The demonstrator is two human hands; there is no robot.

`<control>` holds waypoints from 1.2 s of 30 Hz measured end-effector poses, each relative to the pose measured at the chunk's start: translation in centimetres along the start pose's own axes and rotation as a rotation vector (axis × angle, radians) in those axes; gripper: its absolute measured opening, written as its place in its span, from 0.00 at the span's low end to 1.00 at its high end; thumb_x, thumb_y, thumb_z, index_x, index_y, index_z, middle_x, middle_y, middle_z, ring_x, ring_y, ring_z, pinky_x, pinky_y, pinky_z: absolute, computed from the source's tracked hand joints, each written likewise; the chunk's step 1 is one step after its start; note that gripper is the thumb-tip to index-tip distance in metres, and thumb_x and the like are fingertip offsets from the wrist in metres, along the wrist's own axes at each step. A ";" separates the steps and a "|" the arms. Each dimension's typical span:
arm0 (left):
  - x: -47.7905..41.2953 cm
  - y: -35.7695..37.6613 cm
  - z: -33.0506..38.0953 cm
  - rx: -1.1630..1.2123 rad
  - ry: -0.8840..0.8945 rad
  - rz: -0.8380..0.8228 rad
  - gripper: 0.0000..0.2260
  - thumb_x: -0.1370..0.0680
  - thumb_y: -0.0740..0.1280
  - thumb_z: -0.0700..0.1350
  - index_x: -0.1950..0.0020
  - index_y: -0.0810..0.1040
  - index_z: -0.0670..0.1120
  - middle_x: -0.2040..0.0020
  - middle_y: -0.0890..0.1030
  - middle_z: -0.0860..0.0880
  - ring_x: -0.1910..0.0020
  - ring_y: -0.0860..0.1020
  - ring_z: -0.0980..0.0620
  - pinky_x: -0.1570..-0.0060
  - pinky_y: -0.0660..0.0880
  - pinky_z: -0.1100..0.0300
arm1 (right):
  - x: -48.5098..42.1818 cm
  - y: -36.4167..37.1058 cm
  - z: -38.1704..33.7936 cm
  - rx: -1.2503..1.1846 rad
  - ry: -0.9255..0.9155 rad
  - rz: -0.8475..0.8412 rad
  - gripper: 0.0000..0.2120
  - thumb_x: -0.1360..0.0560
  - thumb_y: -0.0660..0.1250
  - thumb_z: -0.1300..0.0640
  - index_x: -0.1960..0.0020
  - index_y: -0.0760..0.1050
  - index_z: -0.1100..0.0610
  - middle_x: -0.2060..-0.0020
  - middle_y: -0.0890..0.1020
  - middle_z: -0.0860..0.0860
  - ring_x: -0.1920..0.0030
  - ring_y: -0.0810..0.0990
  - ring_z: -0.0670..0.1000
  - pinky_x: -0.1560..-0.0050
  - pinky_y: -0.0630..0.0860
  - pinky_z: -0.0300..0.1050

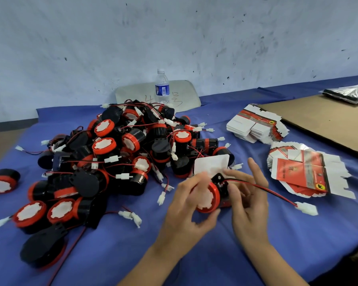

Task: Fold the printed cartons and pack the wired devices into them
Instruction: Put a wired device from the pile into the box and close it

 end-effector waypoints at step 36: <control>1.6 2.7 -4.6 0.314 -0.556 -0.242 0.57 0.33 0.79 0.48 0.26 0.34 0.62 0.26 0.56 0.68 0.30 0.56 0.76 0.41 0.59 0.81 | -0.2 -0.7 0.5 0.405 0.160 0.106 0.14 0.34 0.69 0.40 0.50 0.76 0.41 0.60 0.76 0.41 0.57 0.76 0.42 0.55 0.67 0.23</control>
Point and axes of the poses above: each hand's wrist, its own x-axis away from the middle knuckle, its own y-axis out of the palm, z = x × y, the point moved 5 cm from there along -x, towards the middle knuckle
